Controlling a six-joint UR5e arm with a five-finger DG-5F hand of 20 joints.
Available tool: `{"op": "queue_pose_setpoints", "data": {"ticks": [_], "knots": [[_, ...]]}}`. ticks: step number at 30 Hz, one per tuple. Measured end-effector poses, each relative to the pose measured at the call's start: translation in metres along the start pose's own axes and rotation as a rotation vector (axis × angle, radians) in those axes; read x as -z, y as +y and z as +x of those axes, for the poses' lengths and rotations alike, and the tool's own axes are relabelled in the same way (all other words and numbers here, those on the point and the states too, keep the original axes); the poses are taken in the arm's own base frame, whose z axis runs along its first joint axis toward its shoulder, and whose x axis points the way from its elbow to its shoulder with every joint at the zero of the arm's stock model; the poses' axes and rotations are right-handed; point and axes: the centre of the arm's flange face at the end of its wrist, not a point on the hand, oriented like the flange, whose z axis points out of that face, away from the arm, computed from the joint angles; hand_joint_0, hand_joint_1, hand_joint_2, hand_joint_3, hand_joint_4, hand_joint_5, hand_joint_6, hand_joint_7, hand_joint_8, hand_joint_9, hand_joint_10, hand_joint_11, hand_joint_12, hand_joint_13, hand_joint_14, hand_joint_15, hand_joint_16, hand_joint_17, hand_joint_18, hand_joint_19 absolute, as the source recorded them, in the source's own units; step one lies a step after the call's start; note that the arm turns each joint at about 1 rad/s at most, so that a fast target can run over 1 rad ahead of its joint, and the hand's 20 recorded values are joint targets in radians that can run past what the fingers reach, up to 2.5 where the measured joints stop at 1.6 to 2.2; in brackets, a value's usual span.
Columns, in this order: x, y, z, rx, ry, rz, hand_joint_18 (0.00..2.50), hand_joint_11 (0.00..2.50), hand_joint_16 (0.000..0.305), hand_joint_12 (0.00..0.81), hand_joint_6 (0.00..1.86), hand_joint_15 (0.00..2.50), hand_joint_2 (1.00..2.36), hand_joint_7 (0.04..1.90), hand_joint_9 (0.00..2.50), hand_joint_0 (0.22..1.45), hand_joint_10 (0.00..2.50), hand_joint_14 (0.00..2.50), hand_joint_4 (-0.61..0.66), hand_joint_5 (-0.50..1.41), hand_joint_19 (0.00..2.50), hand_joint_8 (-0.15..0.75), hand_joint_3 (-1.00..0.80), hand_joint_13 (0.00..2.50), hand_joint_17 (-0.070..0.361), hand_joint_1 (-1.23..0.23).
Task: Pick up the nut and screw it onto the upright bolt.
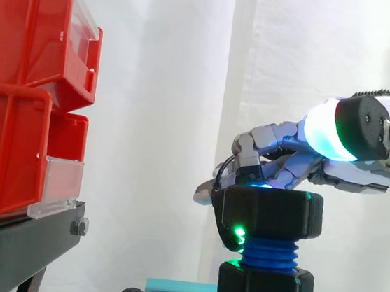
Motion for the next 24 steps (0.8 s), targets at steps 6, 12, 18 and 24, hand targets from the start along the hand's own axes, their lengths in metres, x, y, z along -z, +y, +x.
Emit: {"op": "queue_pose_setpoints", "data": {"ticks": [6,12,18,24], "knots": [[0.002,-0.003,-0.005,0.002,-0.003,-0.008,0.34,0.0,0.02,0.214,0.5,0.0,1.0,1.41,1.09,0.48,0.0,0.0,0.05,0.06,0.0,0.217,-0.5,0.54,0.045,-0.08],[0.003,0.002,-0.029,0.006,-0.035,-0.017,0.3,0.02,0.025,0.248,0.5,0.0,1.0,1.18,1.05,0.47,0.0,0.0,0.18,-0.02,0.0,0.273,-0.5,0.52,0.056,-0.07],[-0.001,0.011,-0.06,0.012,-0.069,-0.044,0.27,0.0,0.028,0.274,0.5,0.0,1.0,0.89,0.97,0.46,0.0,0.0,0.22,-0.09,0.0,0.281,-0.5,0.5,0.064,-0.09],[-0.007,0.02,-0.079,0.015,-0.038,-0.067,0.2,0.0,0.032,0.289,0.5,0.0,1.0,0.73,0.85,0.45,0.0,0.0,0.19,-0.13,0.0,0.275,-0.5,0.43,0.073,-0.17]]}}
